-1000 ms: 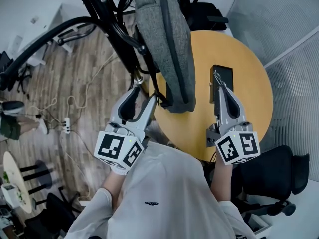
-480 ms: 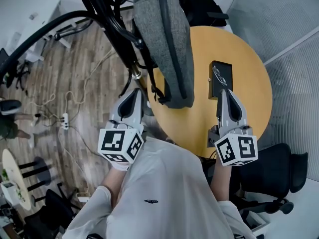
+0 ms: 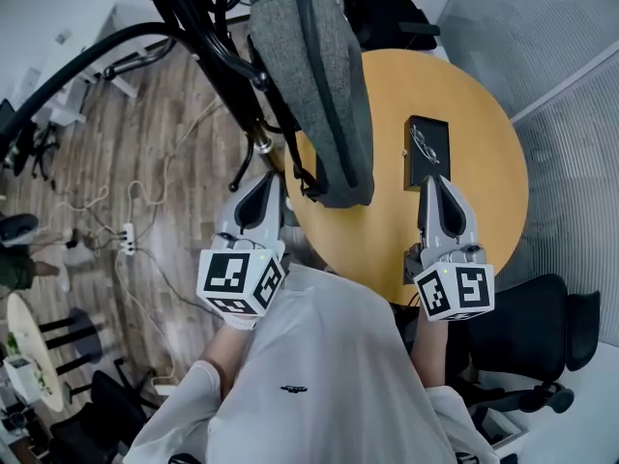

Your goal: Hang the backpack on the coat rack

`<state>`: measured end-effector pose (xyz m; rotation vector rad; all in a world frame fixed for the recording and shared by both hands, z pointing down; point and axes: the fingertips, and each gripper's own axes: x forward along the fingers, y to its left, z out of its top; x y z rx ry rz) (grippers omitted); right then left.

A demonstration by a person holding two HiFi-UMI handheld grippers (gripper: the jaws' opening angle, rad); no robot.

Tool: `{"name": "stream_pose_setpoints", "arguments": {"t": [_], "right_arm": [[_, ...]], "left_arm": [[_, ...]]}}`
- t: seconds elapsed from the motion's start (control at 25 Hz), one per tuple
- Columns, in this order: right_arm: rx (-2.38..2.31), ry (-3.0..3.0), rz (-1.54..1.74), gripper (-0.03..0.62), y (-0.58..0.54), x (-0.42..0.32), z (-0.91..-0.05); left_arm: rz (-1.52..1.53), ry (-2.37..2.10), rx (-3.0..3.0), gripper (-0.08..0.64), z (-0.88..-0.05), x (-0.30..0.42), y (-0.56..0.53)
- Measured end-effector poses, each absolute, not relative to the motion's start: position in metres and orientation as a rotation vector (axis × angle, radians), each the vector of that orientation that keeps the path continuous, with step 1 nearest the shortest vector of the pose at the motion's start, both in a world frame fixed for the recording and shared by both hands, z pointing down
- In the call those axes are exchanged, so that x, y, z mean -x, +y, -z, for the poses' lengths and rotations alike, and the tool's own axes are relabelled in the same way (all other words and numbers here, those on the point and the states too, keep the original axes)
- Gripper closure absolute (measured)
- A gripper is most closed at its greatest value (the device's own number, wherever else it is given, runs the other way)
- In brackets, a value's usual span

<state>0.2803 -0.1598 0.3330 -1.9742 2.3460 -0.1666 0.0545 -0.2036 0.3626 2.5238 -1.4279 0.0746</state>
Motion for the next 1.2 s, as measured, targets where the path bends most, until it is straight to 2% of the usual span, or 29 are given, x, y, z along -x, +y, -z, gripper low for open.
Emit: {"name": "stream_pose_setpoints", "arguments": {"t": [1.2], "right_arm": [[2.01, 2.378, 0.163, 0.591, -0.159, -0.281, -0.338]], "left_arm": [[-0.084, -1.411, -2.591, 0.543, -0.355, -0.069, -0.198]]}}
